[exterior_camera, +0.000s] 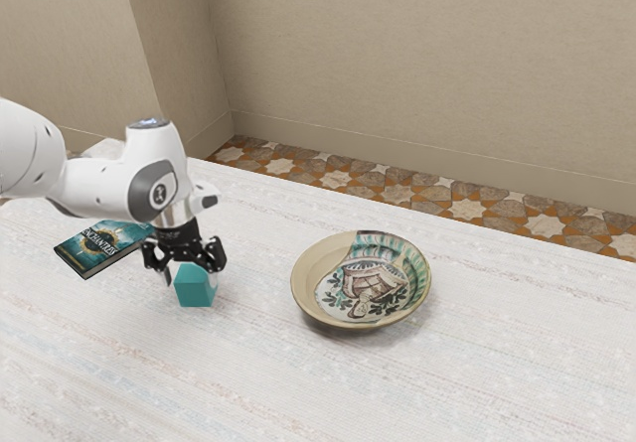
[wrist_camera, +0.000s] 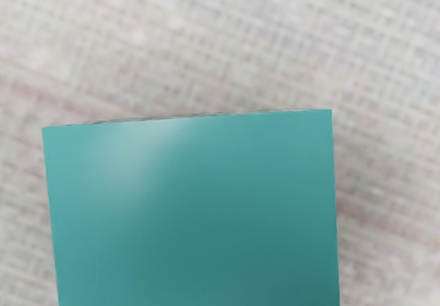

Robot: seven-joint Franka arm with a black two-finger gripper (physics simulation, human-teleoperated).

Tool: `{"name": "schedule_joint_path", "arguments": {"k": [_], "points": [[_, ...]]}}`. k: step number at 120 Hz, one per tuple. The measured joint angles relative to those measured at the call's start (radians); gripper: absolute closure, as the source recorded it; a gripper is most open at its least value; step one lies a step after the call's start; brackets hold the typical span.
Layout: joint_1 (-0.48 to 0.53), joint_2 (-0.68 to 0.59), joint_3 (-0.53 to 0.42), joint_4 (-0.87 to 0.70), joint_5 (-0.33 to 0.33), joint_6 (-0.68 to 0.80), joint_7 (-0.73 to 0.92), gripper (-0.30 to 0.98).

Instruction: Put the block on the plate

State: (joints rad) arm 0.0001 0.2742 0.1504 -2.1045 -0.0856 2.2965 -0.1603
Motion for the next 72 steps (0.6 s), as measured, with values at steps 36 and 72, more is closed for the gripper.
{"name": "schedule_joint_path", "arguments": {"k": [36, 72], "points": [[0.003, 0.032, 0.000, 0.000, -0.018, 0.055, 0.015, 0.00], [0.005, 0.059, 0.000, 0.008, -0.044, 0.097, 0.041, 0.00]]}}
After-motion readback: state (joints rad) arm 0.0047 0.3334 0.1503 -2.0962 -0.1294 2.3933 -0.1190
